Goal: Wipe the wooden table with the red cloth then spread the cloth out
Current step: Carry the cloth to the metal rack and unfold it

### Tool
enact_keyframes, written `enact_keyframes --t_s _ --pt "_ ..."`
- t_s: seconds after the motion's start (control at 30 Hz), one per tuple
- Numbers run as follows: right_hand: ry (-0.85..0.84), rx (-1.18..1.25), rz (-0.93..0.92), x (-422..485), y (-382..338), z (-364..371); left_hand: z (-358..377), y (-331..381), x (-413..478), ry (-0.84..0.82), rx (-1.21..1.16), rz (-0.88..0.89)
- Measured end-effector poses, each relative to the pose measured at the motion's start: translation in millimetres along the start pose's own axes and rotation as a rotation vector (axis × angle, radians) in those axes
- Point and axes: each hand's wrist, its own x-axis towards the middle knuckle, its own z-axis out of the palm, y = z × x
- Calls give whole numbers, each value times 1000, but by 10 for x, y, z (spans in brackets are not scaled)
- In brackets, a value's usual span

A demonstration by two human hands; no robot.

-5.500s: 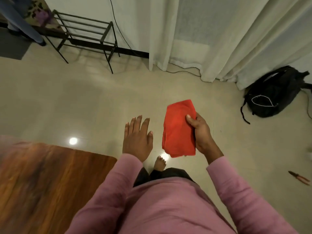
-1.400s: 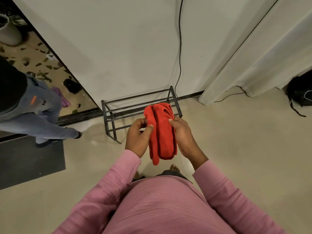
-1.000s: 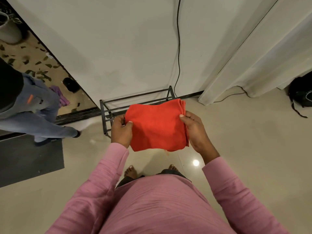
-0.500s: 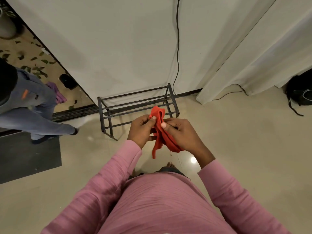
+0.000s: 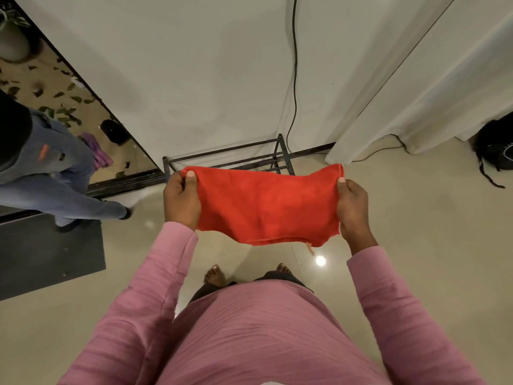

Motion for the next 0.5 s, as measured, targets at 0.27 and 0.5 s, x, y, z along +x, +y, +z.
enact_keyframes --t_s 0.27,0.5 --pt "-231 98 -117 -88 -212 30 -18 -2 64 9 122 -33" --pt "-440 154 -184 -277 -450 366 260 25 -176 -182 67 -36"
